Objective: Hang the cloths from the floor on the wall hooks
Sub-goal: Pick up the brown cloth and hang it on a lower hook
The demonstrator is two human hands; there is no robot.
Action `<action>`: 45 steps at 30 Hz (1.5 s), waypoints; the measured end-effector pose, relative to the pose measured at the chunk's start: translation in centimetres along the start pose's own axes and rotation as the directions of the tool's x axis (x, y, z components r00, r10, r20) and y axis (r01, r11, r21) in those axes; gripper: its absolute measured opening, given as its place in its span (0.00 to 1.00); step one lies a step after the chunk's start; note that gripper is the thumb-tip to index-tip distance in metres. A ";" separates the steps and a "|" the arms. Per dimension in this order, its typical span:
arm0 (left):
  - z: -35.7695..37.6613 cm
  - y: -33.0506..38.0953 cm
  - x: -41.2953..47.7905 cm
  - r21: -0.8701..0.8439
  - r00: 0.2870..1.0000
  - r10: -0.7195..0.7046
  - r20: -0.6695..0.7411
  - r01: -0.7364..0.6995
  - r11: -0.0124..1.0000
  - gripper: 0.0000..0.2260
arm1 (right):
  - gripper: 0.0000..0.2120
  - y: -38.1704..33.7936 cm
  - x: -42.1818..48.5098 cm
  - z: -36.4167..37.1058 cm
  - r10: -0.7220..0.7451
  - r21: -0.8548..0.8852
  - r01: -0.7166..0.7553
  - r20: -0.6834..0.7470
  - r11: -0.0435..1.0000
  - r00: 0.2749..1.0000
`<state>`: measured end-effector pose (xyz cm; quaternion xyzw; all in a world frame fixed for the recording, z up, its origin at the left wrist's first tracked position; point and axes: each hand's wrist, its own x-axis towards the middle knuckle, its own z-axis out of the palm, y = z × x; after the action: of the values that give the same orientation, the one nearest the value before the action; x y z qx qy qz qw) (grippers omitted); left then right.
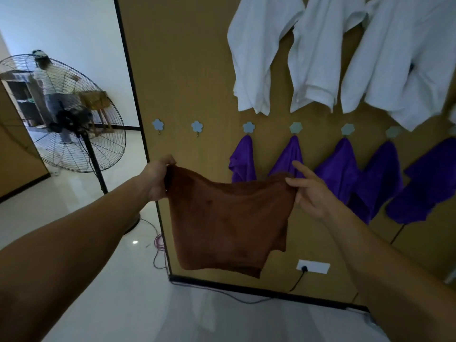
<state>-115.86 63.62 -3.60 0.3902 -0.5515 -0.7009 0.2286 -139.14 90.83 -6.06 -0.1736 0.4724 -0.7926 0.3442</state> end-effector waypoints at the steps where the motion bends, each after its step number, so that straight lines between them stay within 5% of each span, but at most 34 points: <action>1: -0.4 0.2 0.3 0.006 1.000 -0.009 -0.012 0.009 1.000 0.08 | 0.32 -0.1 0.2 0.3 -0.032 0.011 0.032 -0.015 0.999 0.999; 5: -1.6 0.5 2.1 -0.130 0.998 0.027 -0.056 -0.034 0.991 0.05 | 0.24 1.1 0.2 1.7 -0.051 -0.390 0.004 -0.110 0.921 0.993; 9: -2.0 0.6 3.2 -0.204 0.984 0.094 -0.148 -0.124 0.971 0.03 | 0.15 0.4 0.8 3.3 -0.208 -0.556 0.050 -0.225 0.830 0.952; 13: -2.4 1.0 4.0 -0.190 0.991 0.131 -0.004 -0.130 0.973 0.10 | 0.11 0.2 1.1 4.1 -0.271 -0.747 0.052 -0.174 0.663 0.947; 17: -2.9 1.4 4.2 -0.196 0.990 0.139 0.032 -0.130 0.972 0.21 | 0.12 0.2 1.5 4.4 -0.247 -0.786 0.007 -0.186 0.618 0.951; 21: -3.0 1.8 4.2 -0.178 0.988 0.147 -0.043 -0.152 0.972 0.10 | 0.06 -1.3 1.8 5.0 -0.102 -0.653 -0.031 -0.164 0.756 0.981; 26: -3.4 1.5 5.1 -0.169 0.963 0.203 -0.180 -0.233 0.958 0.14 | 0.13 -2.7 2.7 5.3 -0.093 -0.635 0.003 -0.109 0.773 0.990; 31: -3.4 1.0 5.6 -0.115 0.955 0.279 -0.099 -0.289 0.950 0.15 | 0.14 -2.6 3.7 5.1 -0.167 -0.520 0.075 -0.133 0.851 0.977; 37: -3.2 1.1 5.6 -0.006 0.928 0.349 -0.128 -0.352 0.936 0.13 | 0.18 -3.3 4.2 4.7 -0.173 -0.526 0.083 -0.125 0.846 0.977; 45: -3.4 1.0 5.2 -0.109 0.942 0.292 -0.165 -0.311 0.944 0.12 | 0.18 -3.3 4.3 4.0 -0.155 -0.647 0.023 -0.148 0.762 0.977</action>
<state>-116.33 57.38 -4.52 0.3352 -0.5383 -0.6625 0.3988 -141.02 86.24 -1.46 -0.2256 0.7366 -0.6120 0.1786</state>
